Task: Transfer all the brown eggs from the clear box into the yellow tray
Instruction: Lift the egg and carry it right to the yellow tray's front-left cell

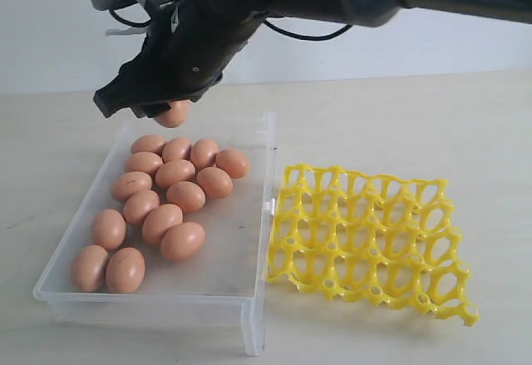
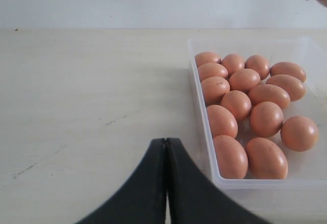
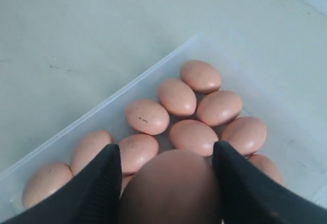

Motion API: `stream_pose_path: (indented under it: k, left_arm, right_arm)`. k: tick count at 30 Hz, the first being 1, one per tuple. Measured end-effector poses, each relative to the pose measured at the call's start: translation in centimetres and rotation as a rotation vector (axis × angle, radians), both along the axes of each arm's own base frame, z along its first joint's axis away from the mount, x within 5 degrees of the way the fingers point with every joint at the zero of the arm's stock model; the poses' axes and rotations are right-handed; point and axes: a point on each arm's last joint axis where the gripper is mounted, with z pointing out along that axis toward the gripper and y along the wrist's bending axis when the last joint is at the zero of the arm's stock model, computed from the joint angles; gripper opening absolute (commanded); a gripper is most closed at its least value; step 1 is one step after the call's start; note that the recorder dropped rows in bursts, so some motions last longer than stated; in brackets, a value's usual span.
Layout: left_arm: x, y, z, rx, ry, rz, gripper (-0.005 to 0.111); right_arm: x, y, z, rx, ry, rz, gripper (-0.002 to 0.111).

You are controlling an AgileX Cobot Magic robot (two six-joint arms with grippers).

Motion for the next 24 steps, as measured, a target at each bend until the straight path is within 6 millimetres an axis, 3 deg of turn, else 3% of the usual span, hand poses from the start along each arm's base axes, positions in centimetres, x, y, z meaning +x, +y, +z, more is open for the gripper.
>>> stream_pose_path:
  k: [7, 10, 12, 17, 24]
  left_arm:
    - [0.0, 0.0, 0.0, 0.000, 0.000, 0.000, 0.000]
    - [0.0, 0.0, 0.0, 0.000, 0.000, 0.000, 0.000]
    - [0.0, 0.0, 0.0, 0.000, 0.000, 0.000, 0.000]
    - [0.0, 0.0, 0.0, 0.000, 0.000, 0.000, 0.000]
    - [0.0, 0.0, 0.0, 0.000, 0.000, 0.000, 0.000]
  right_arm:
    - [-3.8, -5.2, 1.0, 0.187, -0.172, -0.058, 0.000]
    - [-4.7, -8.8, 1.2, 0.302, -0.257, -0.139, 0.000]
    - [-4.9, -11.3, 0.1, 0.349, -0.272, -0.224, 0.000]
    - [-3.4, -15.4, -4.3, 0.292, -0.208, -0.384, 0.000]
    - [0.3, -17.2, -8.0, 0.217, -0.138, -0.488, 0.011]
